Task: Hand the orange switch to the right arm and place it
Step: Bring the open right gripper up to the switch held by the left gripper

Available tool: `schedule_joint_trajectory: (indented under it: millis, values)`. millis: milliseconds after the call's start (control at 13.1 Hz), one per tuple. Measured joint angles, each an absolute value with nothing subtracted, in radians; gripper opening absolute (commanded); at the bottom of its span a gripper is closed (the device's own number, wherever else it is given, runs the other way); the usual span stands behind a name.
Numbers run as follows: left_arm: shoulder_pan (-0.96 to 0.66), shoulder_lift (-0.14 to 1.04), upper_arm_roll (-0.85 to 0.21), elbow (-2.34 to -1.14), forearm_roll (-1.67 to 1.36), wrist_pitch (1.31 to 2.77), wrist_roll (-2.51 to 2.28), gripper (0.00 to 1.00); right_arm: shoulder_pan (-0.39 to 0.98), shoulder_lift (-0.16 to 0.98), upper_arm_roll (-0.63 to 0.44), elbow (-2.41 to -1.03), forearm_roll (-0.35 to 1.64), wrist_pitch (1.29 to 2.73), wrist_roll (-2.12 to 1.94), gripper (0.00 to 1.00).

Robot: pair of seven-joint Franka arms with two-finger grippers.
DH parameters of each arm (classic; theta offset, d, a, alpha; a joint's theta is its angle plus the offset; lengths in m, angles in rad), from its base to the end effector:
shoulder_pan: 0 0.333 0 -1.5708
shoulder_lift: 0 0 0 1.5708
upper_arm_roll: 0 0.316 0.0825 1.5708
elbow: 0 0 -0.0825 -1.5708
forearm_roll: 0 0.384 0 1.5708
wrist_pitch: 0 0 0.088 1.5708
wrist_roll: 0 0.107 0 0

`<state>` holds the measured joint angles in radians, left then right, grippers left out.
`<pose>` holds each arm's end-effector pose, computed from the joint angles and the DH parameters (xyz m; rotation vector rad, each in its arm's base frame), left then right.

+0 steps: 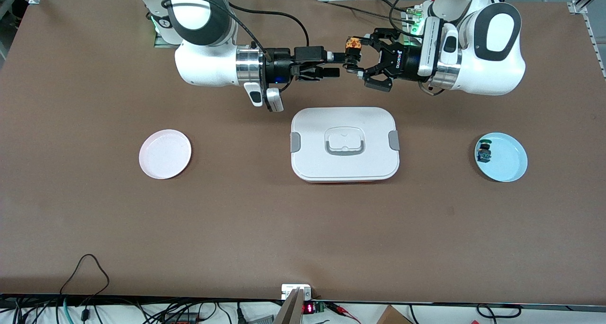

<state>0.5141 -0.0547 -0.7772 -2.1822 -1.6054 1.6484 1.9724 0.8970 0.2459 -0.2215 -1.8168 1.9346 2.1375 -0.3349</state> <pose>0.4752 -0.2361 0.4603 1.2004 -1.2124 0.9313 0.4802 0.4508 0.4635 -1.5929 0.1687 0.1941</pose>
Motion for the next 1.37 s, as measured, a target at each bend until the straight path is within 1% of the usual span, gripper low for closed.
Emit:
schedule_joint_trajectory:
  millis: [305,762,1144,1296,1372]
  values:
    - [0.514,-0.055,-0.777,-2.182,-1.605,1.648,1.972,0.0,0.898,0.236,-0.186,-1.818,1.939,2.21,-0.425,1.0]
    - [0.514,-0.055,-0.777,-2.182,-1.605,1.648,1.972,0.0,0.899,0.236,-0.164,-1.829,1.965,2.237,-0.531,1.0]
    - [0.514,-0.055,-0.777,-2.182,-1.605,1.649,1.972,0.0,0.904,0.236,-0.143,-1.833,2.023,2.259,-0.595,1.0]
    - [0.514,-0.055,-0.777,-2.182,-1.605,1.649,1.972,0.0,0.905,0.236,-0.142,-1.833,2.024,2.263,-0.595,0.96]
    - [0.514,-0.055,-0.777,-2.182,-1.605,1.649,1.972,0.0,0.905,0.236,-0.142,-1.833,2.024,2.263,-0.595,0.91]
